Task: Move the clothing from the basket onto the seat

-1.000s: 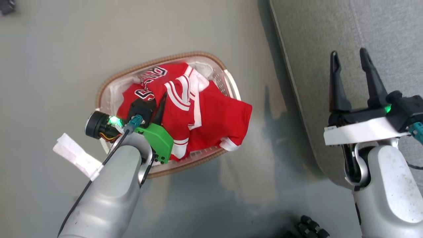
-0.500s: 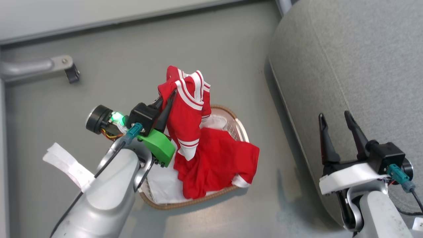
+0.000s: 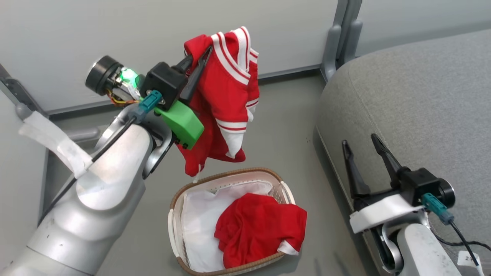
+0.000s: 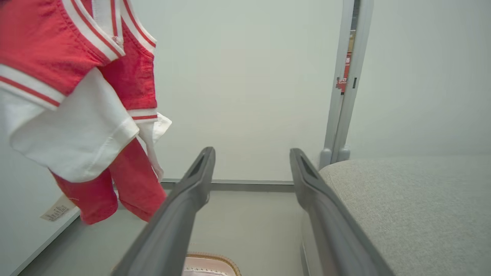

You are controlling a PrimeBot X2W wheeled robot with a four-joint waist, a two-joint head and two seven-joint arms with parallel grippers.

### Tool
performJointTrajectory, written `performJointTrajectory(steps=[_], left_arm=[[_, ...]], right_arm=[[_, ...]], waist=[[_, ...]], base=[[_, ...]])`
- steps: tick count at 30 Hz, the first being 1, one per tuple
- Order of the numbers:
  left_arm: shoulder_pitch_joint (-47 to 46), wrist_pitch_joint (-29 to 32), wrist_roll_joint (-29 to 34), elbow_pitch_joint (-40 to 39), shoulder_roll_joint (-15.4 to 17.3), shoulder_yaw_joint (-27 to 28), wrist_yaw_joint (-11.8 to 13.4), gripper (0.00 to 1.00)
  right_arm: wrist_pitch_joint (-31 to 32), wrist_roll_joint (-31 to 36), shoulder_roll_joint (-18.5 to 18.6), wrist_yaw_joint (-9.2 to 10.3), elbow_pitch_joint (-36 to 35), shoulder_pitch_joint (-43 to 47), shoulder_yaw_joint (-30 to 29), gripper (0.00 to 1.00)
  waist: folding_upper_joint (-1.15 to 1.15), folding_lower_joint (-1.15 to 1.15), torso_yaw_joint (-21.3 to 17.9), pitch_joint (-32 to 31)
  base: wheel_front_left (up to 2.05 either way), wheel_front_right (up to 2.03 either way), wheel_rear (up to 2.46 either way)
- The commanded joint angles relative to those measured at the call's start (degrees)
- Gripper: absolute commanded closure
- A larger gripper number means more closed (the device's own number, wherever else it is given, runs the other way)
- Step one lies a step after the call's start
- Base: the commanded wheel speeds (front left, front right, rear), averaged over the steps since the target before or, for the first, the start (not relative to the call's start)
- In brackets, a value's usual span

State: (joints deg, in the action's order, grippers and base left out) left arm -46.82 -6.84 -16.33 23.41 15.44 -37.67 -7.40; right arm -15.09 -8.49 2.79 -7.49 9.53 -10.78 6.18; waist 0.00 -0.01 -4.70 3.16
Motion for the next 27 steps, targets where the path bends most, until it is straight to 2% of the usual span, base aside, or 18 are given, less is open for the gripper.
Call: performJointTrajectory(steps=[1, 12, 20, 27], left_arm=[[-1.28, 0.38, -0.50, -0.76, 0.60, -0.62, -0.12, 1.00], [-4.85, 2.28, -3.72, -6.05, 0.76, -4.53, -0.13, 1.00], [-4.99, 2.77, -4.59, -9.57, 0.30, -6.76, -0.06, 1.00], [-4.57, 2.72, -5.00, -11.01, -0.33, -8.45, -0.06, 1.00]], right_arm=[[-0.12, 0.25, 0.19, 0.00, 0.09, -0.82, 0.88, 0.00], [-0.12, 1.78, 0.20, 0.00, 3.97, -7.34, 10.81, 0.00], [-0.12, 3.86, 0.22, 0.01, 10.31, -13.17, 14.00, 0.00], [-0.12, 0.76, 0.21, 0.01, 15.55, -18.60, 18.78, 0.00]], waist=[[0.00, 0.01, 0.20, -1.53], [0.00, 0.01, 1.28, -2.57], [0.00, 0.01, 2.68, -2.62], [0.00, 0.01, 3.69, -2.60]], base=[[0.00, 0.00, 0.00], [0.00, 0.00, 0.00], [0.00, 0.00, 0.00], [0.00, 0.00, 0.00]])
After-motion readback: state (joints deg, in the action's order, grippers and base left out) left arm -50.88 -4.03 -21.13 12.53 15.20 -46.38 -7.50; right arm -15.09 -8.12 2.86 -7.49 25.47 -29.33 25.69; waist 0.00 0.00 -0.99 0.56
